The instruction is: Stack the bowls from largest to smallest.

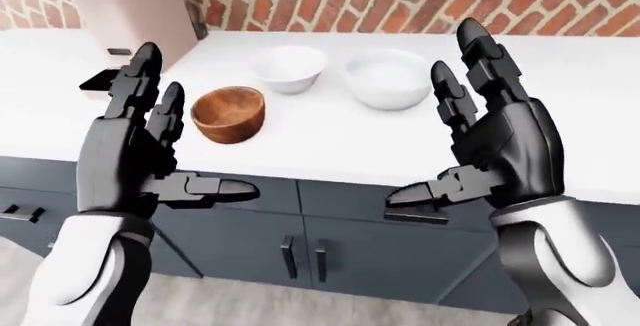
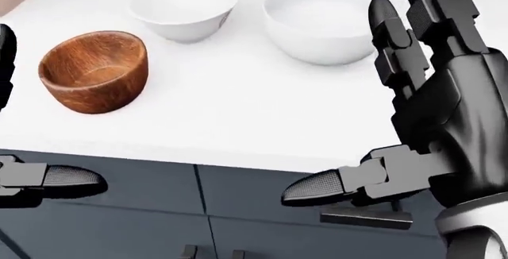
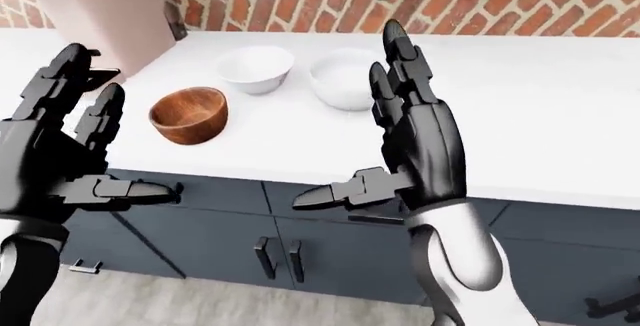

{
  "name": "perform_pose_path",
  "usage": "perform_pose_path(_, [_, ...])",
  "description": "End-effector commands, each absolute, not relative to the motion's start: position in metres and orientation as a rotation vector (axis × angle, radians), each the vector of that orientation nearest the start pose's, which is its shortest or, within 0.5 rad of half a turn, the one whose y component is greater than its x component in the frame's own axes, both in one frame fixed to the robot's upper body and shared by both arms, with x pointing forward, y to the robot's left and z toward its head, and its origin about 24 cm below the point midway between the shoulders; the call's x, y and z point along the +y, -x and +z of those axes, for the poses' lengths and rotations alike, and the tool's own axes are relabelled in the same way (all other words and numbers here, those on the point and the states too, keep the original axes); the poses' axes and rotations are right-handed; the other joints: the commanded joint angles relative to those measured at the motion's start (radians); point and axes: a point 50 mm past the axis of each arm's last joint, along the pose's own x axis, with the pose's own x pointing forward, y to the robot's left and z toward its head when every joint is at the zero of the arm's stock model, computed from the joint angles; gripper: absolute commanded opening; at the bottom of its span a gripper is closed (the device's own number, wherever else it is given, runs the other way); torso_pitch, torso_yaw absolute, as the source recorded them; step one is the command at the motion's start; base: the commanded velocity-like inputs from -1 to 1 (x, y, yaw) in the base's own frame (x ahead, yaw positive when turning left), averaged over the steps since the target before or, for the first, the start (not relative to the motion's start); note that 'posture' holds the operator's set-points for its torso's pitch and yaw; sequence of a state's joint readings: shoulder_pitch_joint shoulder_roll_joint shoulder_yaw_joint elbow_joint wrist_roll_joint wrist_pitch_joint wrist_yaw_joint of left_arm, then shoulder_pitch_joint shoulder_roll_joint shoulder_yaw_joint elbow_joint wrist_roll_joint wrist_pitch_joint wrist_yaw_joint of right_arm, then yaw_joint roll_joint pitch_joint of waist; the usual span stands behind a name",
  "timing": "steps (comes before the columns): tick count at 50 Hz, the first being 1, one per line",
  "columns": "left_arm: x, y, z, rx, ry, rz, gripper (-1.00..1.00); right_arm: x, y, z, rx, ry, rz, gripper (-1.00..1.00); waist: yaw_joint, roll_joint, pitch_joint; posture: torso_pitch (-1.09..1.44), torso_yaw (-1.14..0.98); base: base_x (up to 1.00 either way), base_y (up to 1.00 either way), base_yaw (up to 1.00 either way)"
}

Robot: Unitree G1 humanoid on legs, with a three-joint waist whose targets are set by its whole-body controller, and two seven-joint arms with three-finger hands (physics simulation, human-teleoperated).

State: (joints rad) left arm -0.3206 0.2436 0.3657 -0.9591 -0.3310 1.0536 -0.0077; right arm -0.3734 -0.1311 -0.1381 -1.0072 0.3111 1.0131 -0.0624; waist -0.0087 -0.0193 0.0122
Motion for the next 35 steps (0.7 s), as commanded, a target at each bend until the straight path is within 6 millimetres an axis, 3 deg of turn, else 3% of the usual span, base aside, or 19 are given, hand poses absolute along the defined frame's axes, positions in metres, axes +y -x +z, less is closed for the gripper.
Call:
perform_pose_path(1, [0.1938,-0.2115,0.2417,-0.340,-0.055,0.013,1.00,-0.1389,-0.2083,0.2495,-0.433,-0.023,0.190,1.00,0.002,-0.003,-0.012,0.00,0.00,0.00,0.44,0.00])
perform_pose_path(5, [0.1940,-0.2114,0.2424,-0.340,-0.056,0.014,1.00,-0.1389,-0.2077,0.2508,-0.437,-0.024,0.191,1.00,-0.004,0.048,0.009,0.00,0.00,0.00,0.43,0.00])
perform_pose_path(6, [0.1935,-0.2115,0.2416,-0.339,-0.056,0.013,1.00,-0.1388,-0.2075,0.2506,-0.437,-0.026,0.190,1.00,-0.006,0.076,0.004,0.00,0.00,0.00,0.44,0.00])
perform_pose_path(7, [0.1931,-0.2120,0.2406,-0.337,-0.056,0.012,1.00,-0.1392,-0.2076,0.2499,-0.436,-0.028,0.189,1.00,-0.005,0.125,-0.010,0.00,0.00,0.00,0.44,0.00])
perform_pose_path(8, [0.1925,-0.2122,0.2400,-0.336,-0.058,0.010,1.00,-0.1399,-0.2080,0.2495,-0.436,-0.031,0.189,1.00,0.000,0.110,-0.013,0.00,0.00,0.00,0.42,0.00])
perform_pose_path(9, [0.1918,-0.2125,0.2399,-0.335,-0.058,0.008,1.00,-0.1405,-0.2080,0.2493,-0.436,-0.035,0.187,1.00,0.012,0.090,0.021,0.00,0.00,0.00,0.00,0.00])
perform_pose_path(10, [0.1915,-0.2126,0.2398,-0.335,-0.059,0.007,1.00,-0.1407,-0.2082,0.2490,-0.436,-0.036,0.186,1.00,0.013,0.100,0.019,0.00,0.00,0.00,0.00,0.00])
perform_pose_path(12, [0.1906,-0.2126,0.2397,-0.335,-0.060,0.004,1.00,-0.1409,-0.2091,0.2482,-0.433,-0.040,0.187,1.00,0.006,0.089,0.013,0.00,0.00,0.00,0.00,0.00])
perform_pose_path(16, [0.1888,-0.2135,0.2388,-0.334,-0.063,-0.001,1.00,-0.1416,-0.2097,0.2480,-0.430,-0.041,0.187,1.00,0.002,0.062,0.027,0.00,0.00,0.00,0.00,0.00])
perform_pose_path(17, [0.1884,-0.2143,0.2384,-0.334,-0.063,-0.002,1.00,-0.1417,-0.2099,0.2476,-0.429,-0.040,0.186,1.00,0.004,0.063,0.003,0.00,0.00,0.18,0.00,0.00])
perform_pose_path(19, [0.1874,-0.2144,0.2375,-0.333,-0.064,-0.006,1.00,-0.1418,-0.2096,0.2468,-0.429,-0.042,0.187,1.00,0.009,0.052,0.021,0.00,0.00,0.21,0.00,0.00])
perform_pose_path(26, [0.1886,-0.2134,0.2367,-0.334,-0.063,-0.003,1.00,-0.1410,-0.2083,0.2463,-0.432,-0.043,0.186,1.00,0.017,0.016,0.021,0.00,0.00,0.21,0.00,0.00])
perform_pose_path(30, [0.1893,-0.2127,0.2368,-0.335,-0.062,-0.003,1.00,-0.1406,-0.2091,0.2459,-0.428,-0.038,0.186,1.00,0.018,-0.051,0.018,0.00,0.00,0.22,0.00,0.00])
perform_pose_path(31, [0.1893,-0.2125,0.2369,-0.335,-0.062,-0.003,1.00,-0.1401,-0.2089,0.2462,-0.429,-0.035,0.187,1.00,0.010,-0.015,0.023,0.00,0.00,0.30,0.00,0.00])
perform_pose_path(32, [0.1894,-0.2125,0.2373,-0.336,-0.062,-0.003,1.00,-0.1402,-0.2097,0.2462,-0.429,-0.034,0.187,1.00,0.019,-0.030,0.029,0.00,0.00,0.29,0.00,0.00])
perform_pose_path(35, [0.1907,-0.2115,0.2396,-0.340,-0.061,0.000,1.00,-0.1387,-0.2092,0.2474,-0.434,-0.028,0.190,1.00,0.016,-0.021,0.019,0.00,0.00,0.30,0.03,0.00])
